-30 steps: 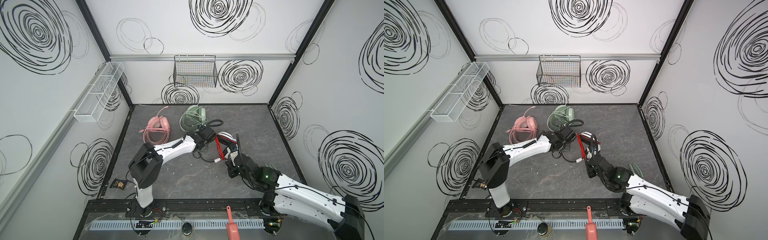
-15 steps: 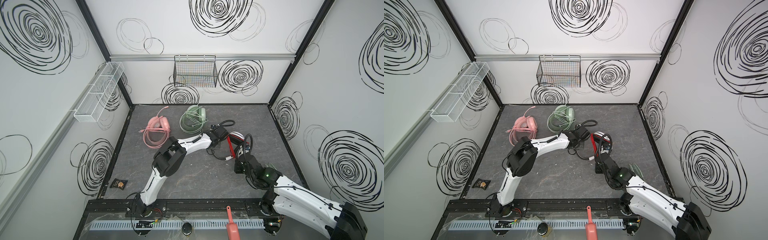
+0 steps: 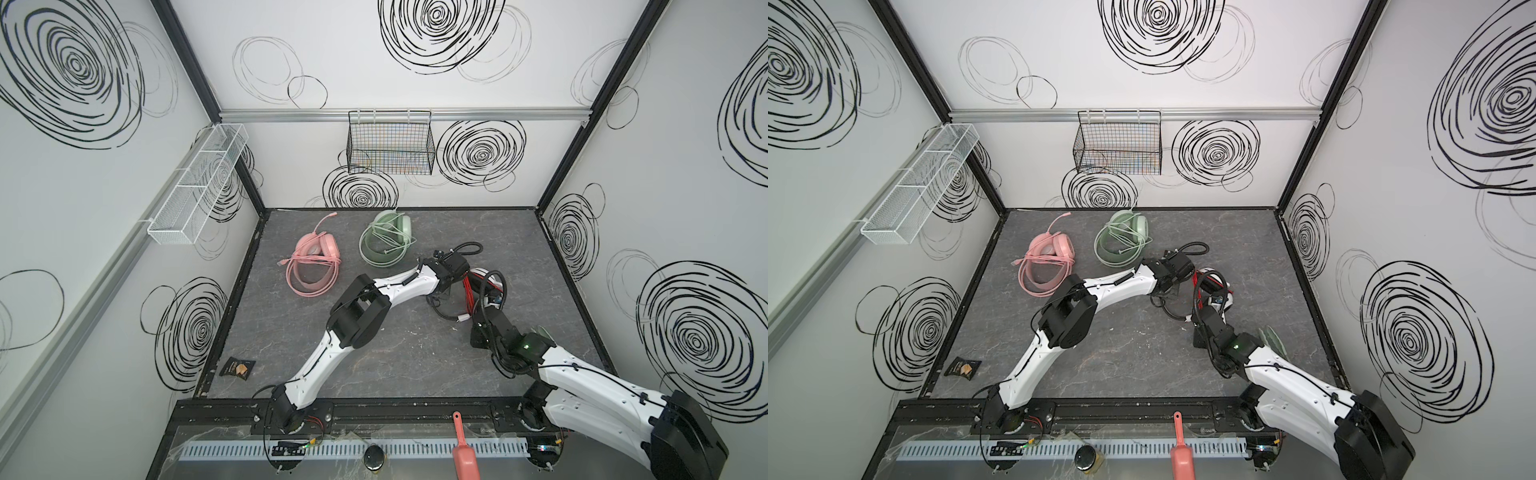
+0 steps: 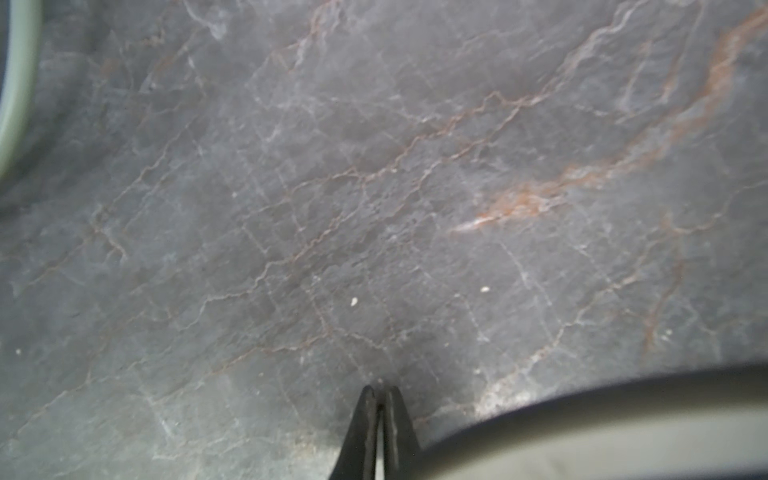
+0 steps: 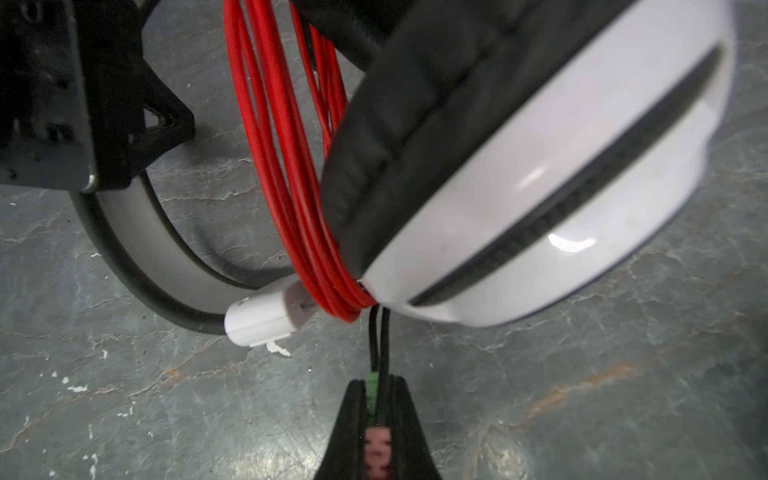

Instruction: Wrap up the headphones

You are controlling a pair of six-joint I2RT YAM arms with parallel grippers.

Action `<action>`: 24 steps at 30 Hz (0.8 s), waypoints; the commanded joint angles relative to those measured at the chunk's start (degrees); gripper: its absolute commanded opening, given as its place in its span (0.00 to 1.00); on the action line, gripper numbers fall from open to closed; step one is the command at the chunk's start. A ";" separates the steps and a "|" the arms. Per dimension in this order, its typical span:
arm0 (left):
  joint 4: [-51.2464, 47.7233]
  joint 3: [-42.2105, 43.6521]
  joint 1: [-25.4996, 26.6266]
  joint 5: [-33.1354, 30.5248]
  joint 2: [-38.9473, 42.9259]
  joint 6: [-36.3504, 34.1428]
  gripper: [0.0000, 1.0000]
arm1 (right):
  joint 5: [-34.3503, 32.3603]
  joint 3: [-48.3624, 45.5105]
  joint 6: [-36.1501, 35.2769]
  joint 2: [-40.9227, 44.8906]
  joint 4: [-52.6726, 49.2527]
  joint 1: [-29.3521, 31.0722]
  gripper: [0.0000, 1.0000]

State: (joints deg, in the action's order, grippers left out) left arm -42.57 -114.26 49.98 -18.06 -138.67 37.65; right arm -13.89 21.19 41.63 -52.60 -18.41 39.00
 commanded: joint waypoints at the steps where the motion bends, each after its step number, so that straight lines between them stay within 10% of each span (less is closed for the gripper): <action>1: -1.13 -1.57 -1.92 -1.50 -4.69 -1.36 0.00 | -1.66 -0.47 1.70 0.74 2.36 -0.38 0.07; 19: 0.23 -1.05 -2.30 3.98 1.21 -6.44 0.86 | -1.86 -1.59 1.55 3.51 1.72 -2.00 0.08; 24: 0.24 -0.43 -3.05 5.46 8.94 -6.02 0.89 | -1.29 -2.09 1.58 3.38 2.16 -1.96 0.18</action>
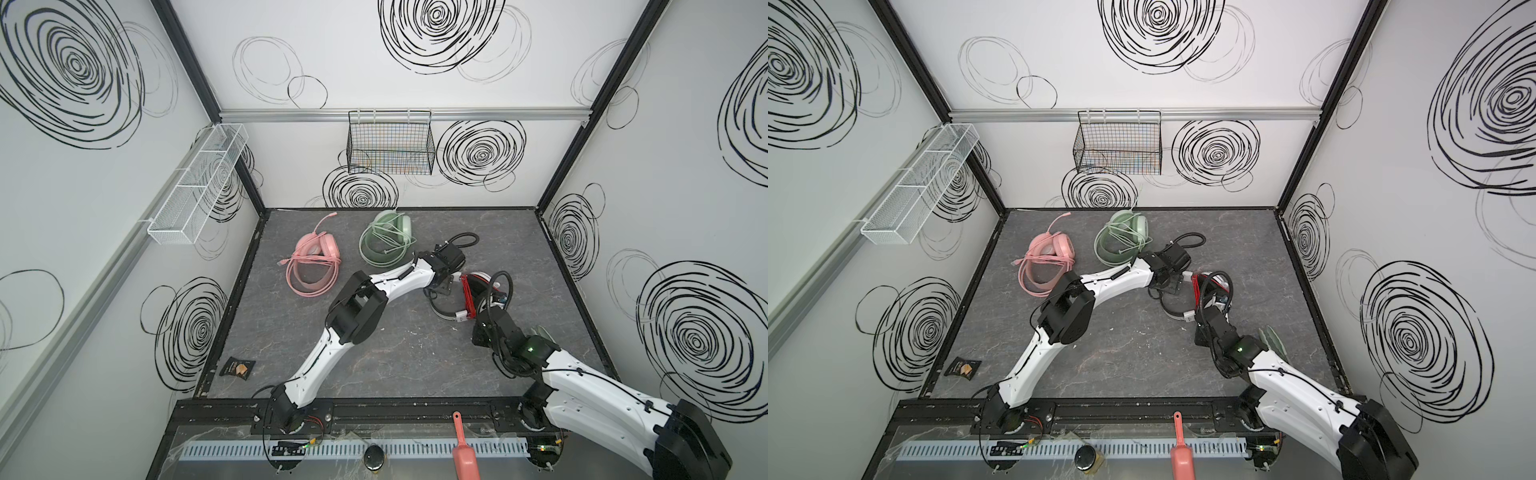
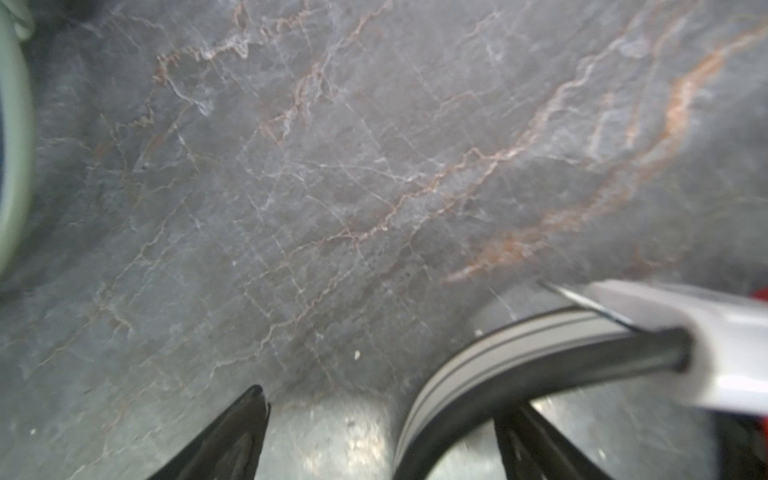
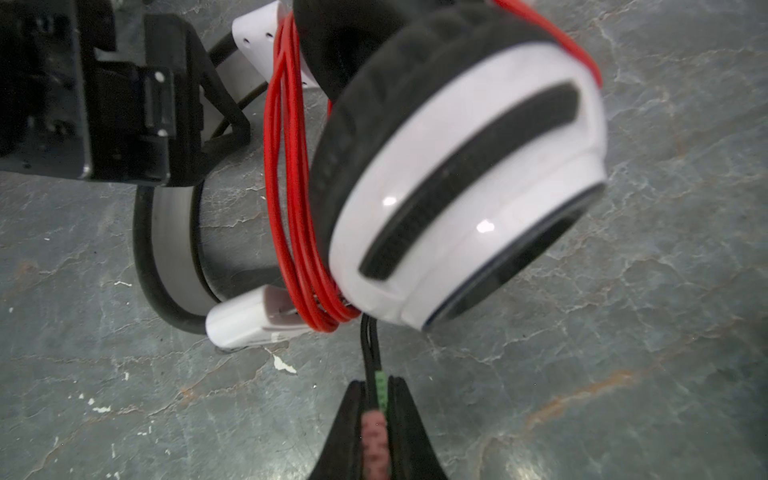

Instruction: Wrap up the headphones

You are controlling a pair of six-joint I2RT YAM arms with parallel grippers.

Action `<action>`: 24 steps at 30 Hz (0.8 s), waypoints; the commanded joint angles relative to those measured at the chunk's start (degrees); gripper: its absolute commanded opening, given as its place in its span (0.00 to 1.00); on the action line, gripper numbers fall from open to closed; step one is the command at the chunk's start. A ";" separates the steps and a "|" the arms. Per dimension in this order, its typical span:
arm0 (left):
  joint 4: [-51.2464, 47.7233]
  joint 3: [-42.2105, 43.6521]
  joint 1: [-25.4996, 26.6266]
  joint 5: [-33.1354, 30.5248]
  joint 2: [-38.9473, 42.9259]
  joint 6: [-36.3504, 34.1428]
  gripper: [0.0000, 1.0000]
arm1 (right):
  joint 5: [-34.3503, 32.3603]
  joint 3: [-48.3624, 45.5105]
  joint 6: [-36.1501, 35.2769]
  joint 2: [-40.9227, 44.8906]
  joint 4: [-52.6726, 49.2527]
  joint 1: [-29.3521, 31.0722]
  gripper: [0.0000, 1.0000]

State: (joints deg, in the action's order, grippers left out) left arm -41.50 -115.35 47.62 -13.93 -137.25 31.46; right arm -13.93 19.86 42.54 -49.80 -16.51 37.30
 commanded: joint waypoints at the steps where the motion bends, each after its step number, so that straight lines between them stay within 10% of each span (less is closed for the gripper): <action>1: -0.50 1.30 -0.81 1.61 9.06 0.36 0.95 | -1.13 -0.91 0.71 0.63 0.33 -0.30 0.20; 12: 13.26 22.74 -6.33 14.70 35.34 2.33 0.96 | 0.50 0.27 2.19 1.40 -1.37 -0.30 0.56; 24: 11.83 47.30 -13.31 17.70 64.85 -0.27 0.97 | 0.19 15.91 -4.89 16.68 -11.10 0.63 0.58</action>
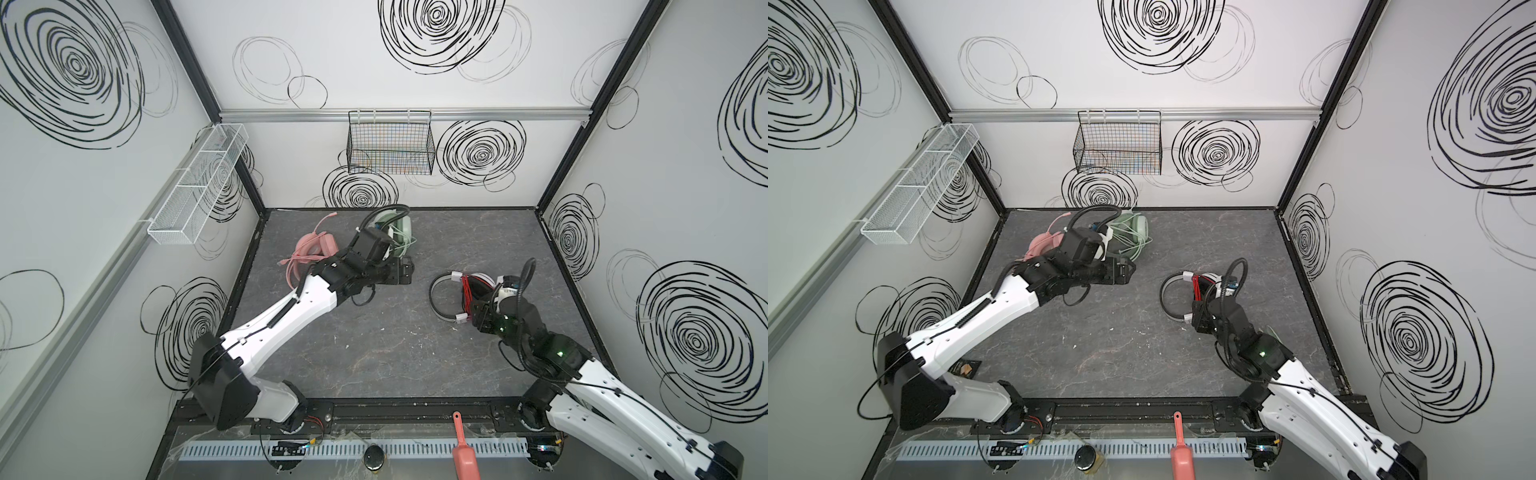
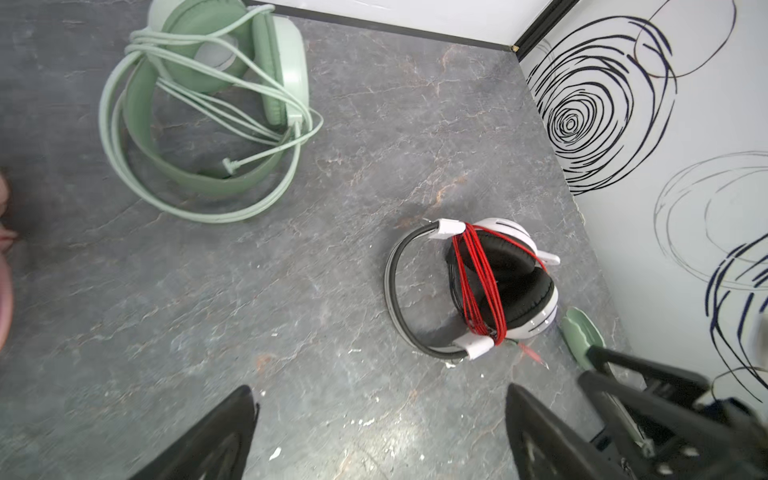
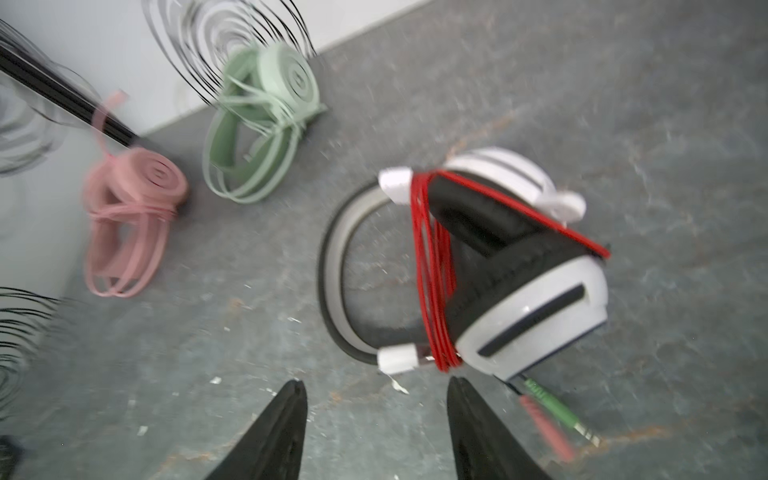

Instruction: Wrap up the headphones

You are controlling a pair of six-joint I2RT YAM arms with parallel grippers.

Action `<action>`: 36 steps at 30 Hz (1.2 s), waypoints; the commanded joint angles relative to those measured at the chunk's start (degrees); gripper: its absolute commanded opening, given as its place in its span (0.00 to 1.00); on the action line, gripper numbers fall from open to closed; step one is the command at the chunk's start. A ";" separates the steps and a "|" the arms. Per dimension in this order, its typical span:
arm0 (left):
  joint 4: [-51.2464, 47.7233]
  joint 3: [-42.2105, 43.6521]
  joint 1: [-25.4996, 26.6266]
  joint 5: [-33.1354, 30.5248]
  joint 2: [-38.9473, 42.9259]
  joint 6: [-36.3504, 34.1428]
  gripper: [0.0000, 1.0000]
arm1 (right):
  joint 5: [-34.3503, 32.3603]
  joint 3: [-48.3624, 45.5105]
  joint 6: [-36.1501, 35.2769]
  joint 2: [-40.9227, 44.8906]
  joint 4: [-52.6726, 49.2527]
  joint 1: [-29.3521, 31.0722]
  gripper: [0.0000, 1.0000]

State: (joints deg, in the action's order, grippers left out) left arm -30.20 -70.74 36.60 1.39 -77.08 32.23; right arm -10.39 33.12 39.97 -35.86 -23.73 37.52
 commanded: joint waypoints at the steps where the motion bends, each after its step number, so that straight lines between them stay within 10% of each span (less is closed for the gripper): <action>1: -0.38 3.40 -2.63 2.24 6.43 -1.31 0.97 | -3.57 3.76 -3.34 3.14 -3.86 0.36 0.58; 12: -5.49 2.34 -16.04 6.43 10.26 -4.39 0.94 | 13.06 19.97 -15.79 -23.90 5.76 -1.04 0.57; 27: 3.98 -13.66 -25.96 8.95 -21.68 1.37 0.83 | 39.53 52.12 -15.60 -79.96 15.45 -14.88 0.53; 36: 5.80 -12.50 -27.84 12.32 -24.11 0.73 0.82 | 39.95 59.84 -9.98 -87.89 21.04 -14.50 0.50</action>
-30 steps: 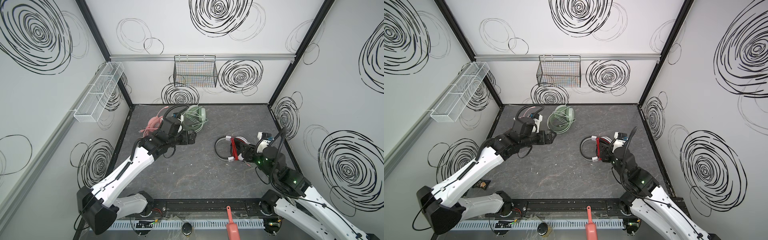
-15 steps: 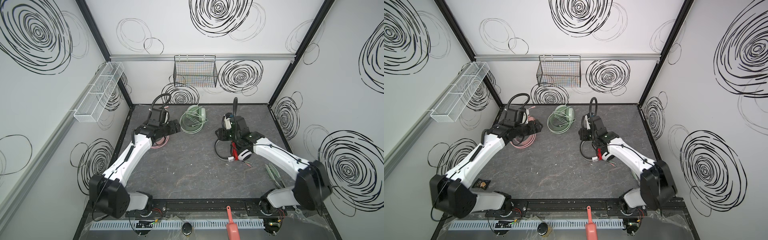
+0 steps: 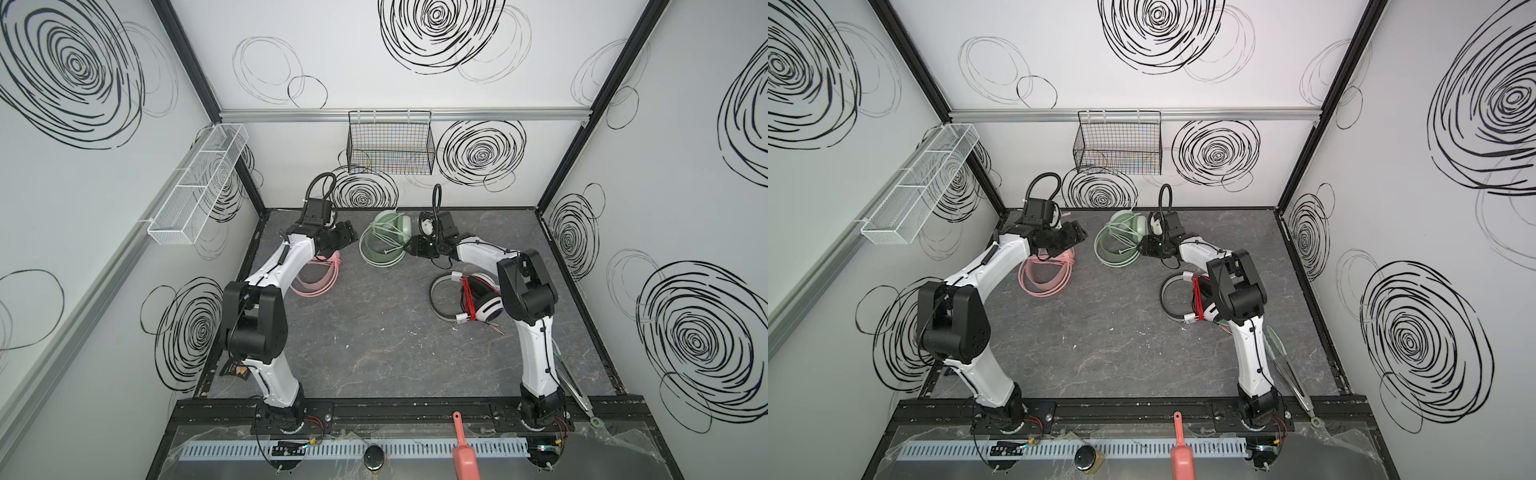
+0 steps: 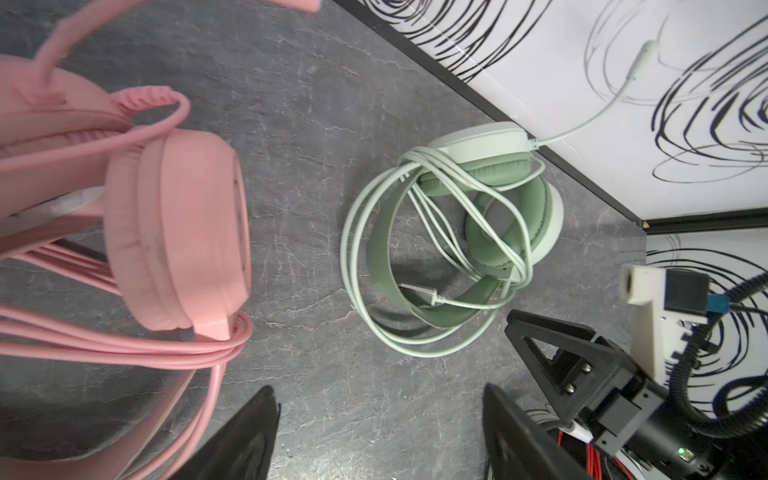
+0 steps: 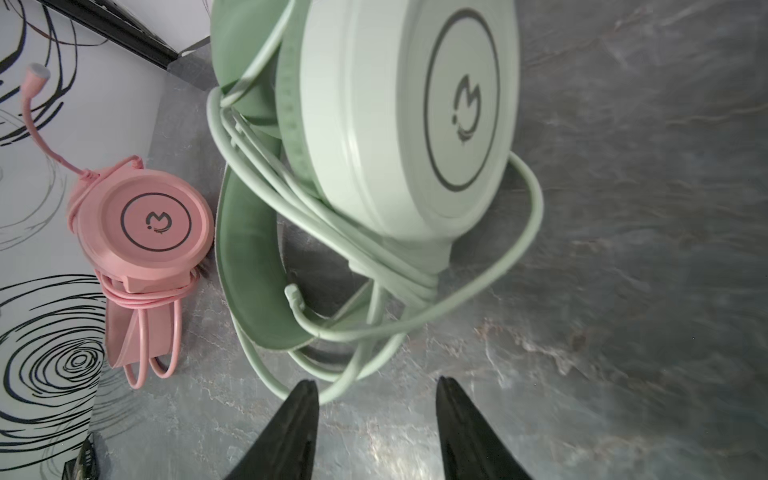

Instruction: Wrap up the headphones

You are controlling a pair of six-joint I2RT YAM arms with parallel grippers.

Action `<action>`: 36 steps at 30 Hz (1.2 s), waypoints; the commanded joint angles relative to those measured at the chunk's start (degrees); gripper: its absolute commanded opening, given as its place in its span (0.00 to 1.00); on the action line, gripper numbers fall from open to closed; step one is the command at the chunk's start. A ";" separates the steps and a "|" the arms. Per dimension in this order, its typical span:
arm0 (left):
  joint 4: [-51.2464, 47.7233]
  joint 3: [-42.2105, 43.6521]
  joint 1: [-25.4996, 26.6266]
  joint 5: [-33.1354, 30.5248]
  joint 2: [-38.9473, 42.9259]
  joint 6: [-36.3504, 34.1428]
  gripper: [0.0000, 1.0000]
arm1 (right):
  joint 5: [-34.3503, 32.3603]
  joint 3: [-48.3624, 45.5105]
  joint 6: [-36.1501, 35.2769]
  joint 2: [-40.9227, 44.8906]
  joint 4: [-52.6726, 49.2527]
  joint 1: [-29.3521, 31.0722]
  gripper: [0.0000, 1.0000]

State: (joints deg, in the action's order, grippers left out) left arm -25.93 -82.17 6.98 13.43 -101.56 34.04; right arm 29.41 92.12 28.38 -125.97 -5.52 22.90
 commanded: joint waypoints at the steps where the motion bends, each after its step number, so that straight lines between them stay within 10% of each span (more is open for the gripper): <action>1: -0.32 -3.20 3.27 -1.20 -0.88 -2.42 0.83 | -0.98 -1.08 1.59 3.71 3.64 0.04 0.50; 9: 3.10 -7.26 9.90 -0.76 -6.21 -13.21 0.82 | 0.08 -27.57 -1.22 25.51 9.28 -3.21 0.52; 14: -0.03 -17.63 14.33 -11.17 -14.25 -30.48 0.75 | 4.49 -43.37 -3.37 37.63 12.45 -5.17 0.52; 26: -5.86 -31.79 13.44 -13.34 -27.08 -51.49 0.68 | 5.87 -57.54 -7.70 57.01 10.23 -6.72 0.53; 33: 3.91 -20.02 14.51 -14.91 -18.84 -40.36 0.66 | 1.75 -56.81 -7.71 56.30 8.84 -7.39 0.52; 36: 21.57 0.44 13.27 -13.22 -1.93 -30.99 0.97 | -10.51 -56.16 -7.27 60.14 7.39 -9.32 0.56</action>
State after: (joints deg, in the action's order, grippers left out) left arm -19.57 -91.20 21.02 -0.23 -117.82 -5.61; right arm 29.36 34.09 21.80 -69.17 3.31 15.16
